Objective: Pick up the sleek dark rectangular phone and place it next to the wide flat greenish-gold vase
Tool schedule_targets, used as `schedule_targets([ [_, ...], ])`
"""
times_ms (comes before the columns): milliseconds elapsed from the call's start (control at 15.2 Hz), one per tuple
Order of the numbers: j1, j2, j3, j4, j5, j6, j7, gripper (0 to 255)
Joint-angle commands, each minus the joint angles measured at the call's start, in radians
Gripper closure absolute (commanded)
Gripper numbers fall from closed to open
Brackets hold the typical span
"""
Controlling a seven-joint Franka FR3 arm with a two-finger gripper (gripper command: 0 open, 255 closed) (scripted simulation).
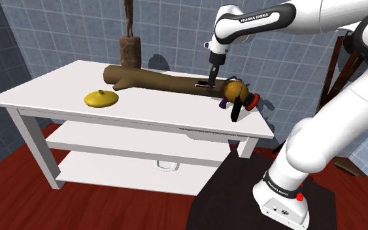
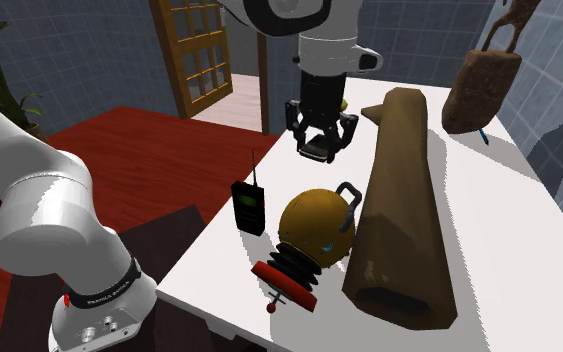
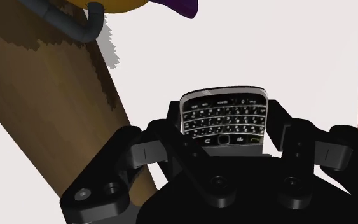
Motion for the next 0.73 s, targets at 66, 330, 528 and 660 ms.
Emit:
schedule_targets([
  [66,0.001,-0.005,0.003,0.037,0.000,-0.042,0.002,255],
  [330,0.041,0.054,0.056,0.091,0.025,-0.039,0.083,255],
  [528,0.070,0.106,0.092,0.144,0.041,-0.040,0.142,255],
  [660,0.089,0.145,0.115,0.185,0.050,-0.043,0.181,255],
])
